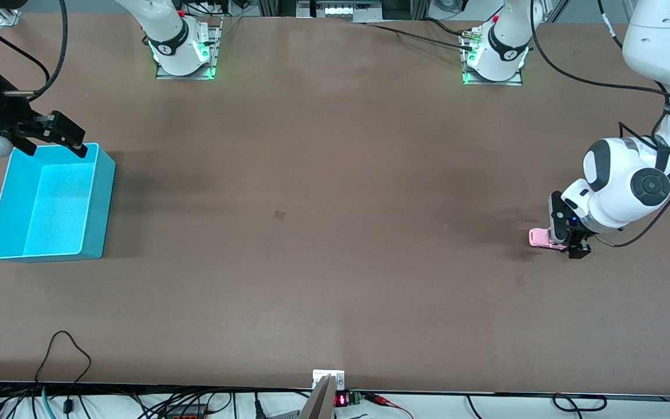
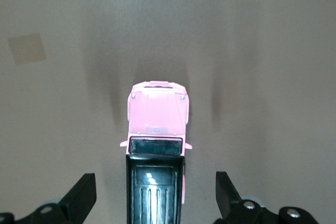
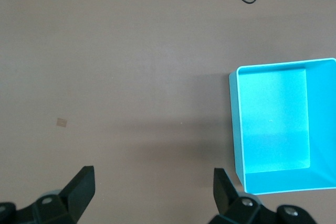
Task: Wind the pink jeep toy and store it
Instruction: 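Close the left gripper on the pink jeep, pressing it onto the table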
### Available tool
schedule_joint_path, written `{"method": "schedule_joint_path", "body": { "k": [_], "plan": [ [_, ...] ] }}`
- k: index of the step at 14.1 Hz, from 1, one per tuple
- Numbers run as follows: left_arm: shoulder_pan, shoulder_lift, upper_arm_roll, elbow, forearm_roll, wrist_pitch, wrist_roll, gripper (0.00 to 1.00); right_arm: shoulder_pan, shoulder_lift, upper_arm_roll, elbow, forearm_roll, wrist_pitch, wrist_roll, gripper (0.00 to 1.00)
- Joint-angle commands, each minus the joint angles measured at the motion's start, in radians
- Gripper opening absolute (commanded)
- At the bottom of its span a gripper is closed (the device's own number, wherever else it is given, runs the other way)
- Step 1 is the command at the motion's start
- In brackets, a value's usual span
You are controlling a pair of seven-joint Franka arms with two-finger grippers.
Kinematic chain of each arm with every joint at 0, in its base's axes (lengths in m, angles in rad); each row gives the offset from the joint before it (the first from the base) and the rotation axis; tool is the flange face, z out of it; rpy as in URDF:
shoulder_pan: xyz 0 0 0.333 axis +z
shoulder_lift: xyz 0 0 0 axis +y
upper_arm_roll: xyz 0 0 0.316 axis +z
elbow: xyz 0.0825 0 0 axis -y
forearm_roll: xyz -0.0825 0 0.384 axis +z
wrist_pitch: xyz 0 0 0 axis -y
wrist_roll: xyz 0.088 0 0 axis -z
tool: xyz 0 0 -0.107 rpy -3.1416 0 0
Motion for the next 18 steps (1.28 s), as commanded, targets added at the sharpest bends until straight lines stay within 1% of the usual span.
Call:
{"method": "schedule_joint_path", "body": {
  "k": [1, 2, 3, 4, 5, 6, 7, 9, 11, 12, 15, 18],
  "plan": [
    [0.023, 0.033, -0.006, 0.007, 0.022, 0.047, 0.041, 0.96, 0.006, -0.005, -0.004, 0.014, -0.014, -0.021, -0.007, 1.0],
    [0.023, 0.039, -0.007, 0.008, 0.022, 0.05, 0.043, 0.82, 0.006, -0.005, -0.004, 0.014, -0.014, -0.021, -0.007, 1.0],
    [0.023, 0.039, -0.007, 0.007, 0.022, 0.051, 0.05, 0.55, 0.006, -0.007, -0.004, 0.014, -0.015, -0.021, -0.007, 1.0],
    [0.02, 0.039, -0.007, 0.008, 0.022, 0.049, 0.062, 0.39, 0.006, -0.01, -0.004, 0.014, -0.014, -0.021, -0.007, 1.0],
    [0.015, 0.036, -0.007, 0.01, 0.022, 0.044, 0.081, 0.26, 0.006, -0.01, -0.004, 0.014, -0.015, -0.021, -0.007, 1.0],
    [0.015, 0.035, -0.009, 0.01, 0.022, 0.04, 0.075, 0.17, 0.006, -0.01, -0.004, 0.014, -0.015, -0.021, -0.007, 1.0],
    [0.013, 0.032, -0.011, 0.01, 0.021, 0.038, 0.07, 0.14, 0.006, -0.01, -0.004, 0.014, -0.014, -0.021, -0.007, 1.0],
    [0.012, 0.03, -0.015, 0.014, 0.019, 0.005, 0.047, 0.12, 0.006, -0.01, -0.004, 0.014, -0.015, -0.02, -0.007, 1.0],
    [0.01, 0.027, -0.018, 0.017, 0.019, -0.023, -0.002, 0.12, 0.006, -0.01, -0.004, 0.013, -0.015, -0.02, -0.007, 1.0],
    [0.01, 0.029, -0.029, 0.017, 0.019, -0.023, -0.008, 0.12, 0.006, -0.01, -0.004, 0.013, -0.015, -0.02, -0.007, 1.0],
    [0.024, 0.044, -0.026, 0.016, 0.017, -0.023, -0.011, 0.12, 0.007, -0.01, -0.004, 0.013, -0.015, -0.02, -0.007, 1.0],
    [0.084, 0.061, -0.018, 0.019, 0.021, -0.029, 0.015, 0.11, 0.007, -0.01, -0.004, 0.013, -0.015, -0.02, -0.007, 1.0]
  ]
}}
